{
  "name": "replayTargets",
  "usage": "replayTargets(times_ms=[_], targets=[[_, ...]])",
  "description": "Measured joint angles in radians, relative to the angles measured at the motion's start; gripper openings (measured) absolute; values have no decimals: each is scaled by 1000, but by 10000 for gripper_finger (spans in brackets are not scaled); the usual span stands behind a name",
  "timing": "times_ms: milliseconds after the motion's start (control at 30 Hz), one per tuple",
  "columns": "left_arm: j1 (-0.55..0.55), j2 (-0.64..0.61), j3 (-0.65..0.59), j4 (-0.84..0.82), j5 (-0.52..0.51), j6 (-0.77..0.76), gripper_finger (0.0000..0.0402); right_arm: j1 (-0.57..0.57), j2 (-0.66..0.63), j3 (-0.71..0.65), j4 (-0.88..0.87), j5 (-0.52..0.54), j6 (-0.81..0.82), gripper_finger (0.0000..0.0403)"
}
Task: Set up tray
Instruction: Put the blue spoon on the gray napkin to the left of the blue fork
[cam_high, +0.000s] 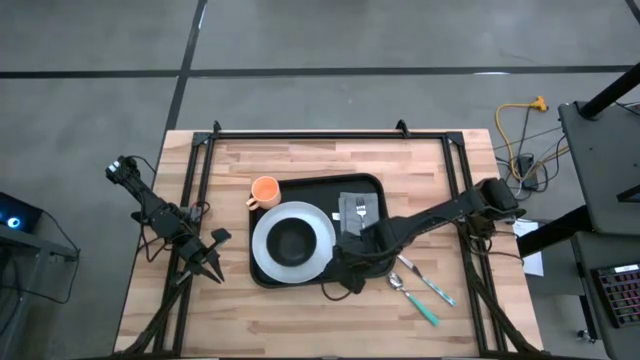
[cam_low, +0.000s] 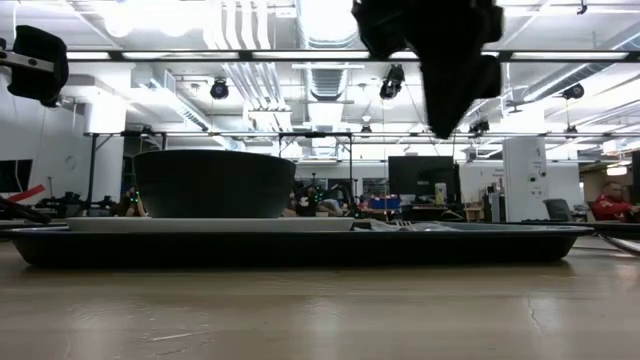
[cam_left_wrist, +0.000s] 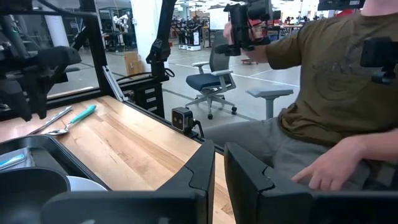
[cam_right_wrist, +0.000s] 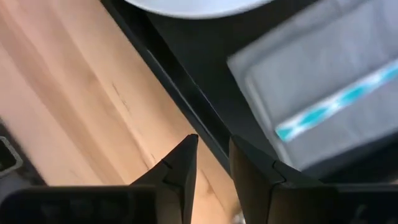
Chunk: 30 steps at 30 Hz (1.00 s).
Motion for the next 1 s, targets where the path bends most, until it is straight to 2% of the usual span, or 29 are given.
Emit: replayTargets(times_ms=[133, 367, 667, 1000], targets=[[0, 0, 0, 0, 0, 0, 18, 29, 0, 0, -78, 3, 37, 86], [0, 0, 0, 0, 0, 0, 18, 125, -1, -2, -220, 111, 76, 73], [0, 0, 0, 0, 0, 0, 18, 201, -21, -34, -226, 81, 165, 68], [0, 0, 0, 0, 0, 0, 18, 322, -157, -156, -226, 80, 326, 68]])
